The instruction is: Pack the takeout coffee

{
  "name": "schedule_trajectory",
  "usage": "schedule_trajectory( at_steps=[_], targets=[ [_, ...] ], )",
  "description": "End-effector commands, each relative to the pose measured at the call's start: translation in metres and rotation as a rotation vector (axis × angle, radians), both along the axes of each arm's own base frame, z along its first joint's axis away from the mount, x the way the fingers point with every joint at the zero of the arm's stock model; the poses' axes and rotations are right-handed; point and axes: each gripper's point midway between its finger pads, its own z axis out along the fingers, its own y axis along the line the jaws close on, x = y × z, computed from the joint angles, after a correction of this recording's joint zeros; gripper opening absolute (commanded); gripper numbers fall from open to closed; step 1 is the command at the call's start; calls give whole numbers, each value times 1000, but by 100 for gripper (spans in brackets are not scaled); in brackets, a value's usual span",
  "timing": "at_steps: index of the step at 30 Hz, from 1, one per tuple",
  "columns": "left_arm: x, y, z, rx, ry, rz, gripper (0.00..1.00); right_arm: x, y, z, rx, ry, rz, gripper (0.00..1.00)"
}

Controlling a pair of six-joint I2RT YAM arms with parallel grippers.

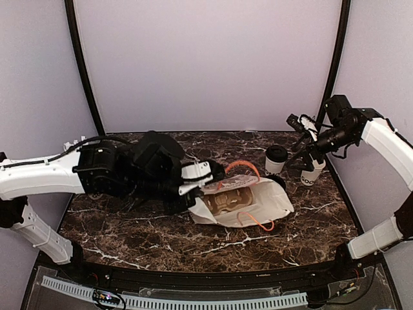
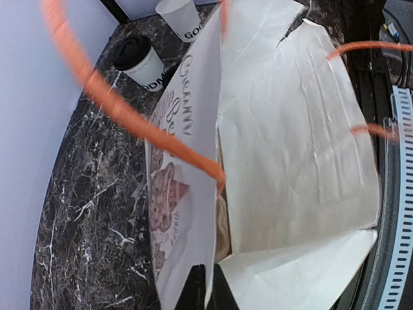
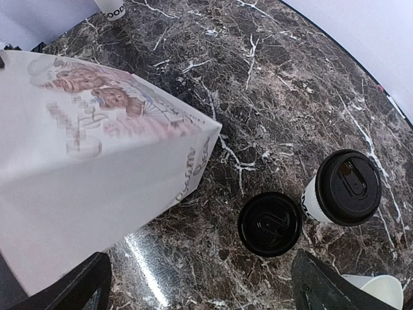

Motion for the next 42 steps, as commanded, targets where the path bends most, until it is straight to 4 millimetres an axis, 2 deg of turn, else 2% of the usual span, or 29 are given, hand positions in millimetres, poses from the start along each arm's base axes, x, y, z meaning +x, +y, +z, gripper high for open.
schedule_trajectory(
  at_steps=[1, 3, 7, 11, 15, 19, 22, 26, 29, 31, 34, 36, 38, 39, 40, 42],
  targets=[
    [-20, -17, 6, -101, -131, 42, 0, 2, 3, -2, 4, -2, -1, 99],
    [-29, -19, 1, -100, -152, 39, 0, 2, 4, -1, 10, 4, 2, 99],
    [-30, -22, -5, -79, -137, 60, 0, 1, 5, 2, 20, 4, 6, 99],
    [-27, -25, 8, -117, -158, 72, 0, -1, 5, 4, 24, 0, 8, 99],
    [-14, -25, 26, -150, -205, 100, 0, -2, 4, 7, 25, -10, 7, 99],
    [15, -17, 33, -167, -150, 142, 0, 4, 3, 9, 21, -15, -18, 99],
    [44, -7, 32, -143, -171, 179, 0, 19, -1, 6, -4, -10, -74, 99],
    [74, 1, 25, -131, -120, 198, 0, 54, -16, -6, -97, -14, -199, 99],
    [88, 1, 22, -146, -58, 187, 0, 75, -26, -8, -140, -38, -248, 99],
    [99, 2, 14, -141, -28, 192, 1, 87, -29, -15, -178, -35, -246, 99],
    [113, 6, 12, -159, -1, 214, 2, 102, -32, -26, -231, 5, -237, 99],
    [119, 7, 14, -173, 3, 229, 9, 110, -32, -31, -248, 23, -224, 99],
    [126, 10, 19, -186, -11, 258, 34, 117, -31, -33, -254, 24, -206, 99],
    [130, 12, 24, -201, -20, 275, 40, 121, -31, -35, -261, 24, -198, 99],
    [133, 14, 28, -210, -34, 292, 52, 124, -31, -37, -269, 24, -190, 98],
    [139, 18, 38, -236, -57, 323, 61, 129, -30, -42, -284, 31, -175, 96]
  ],
)
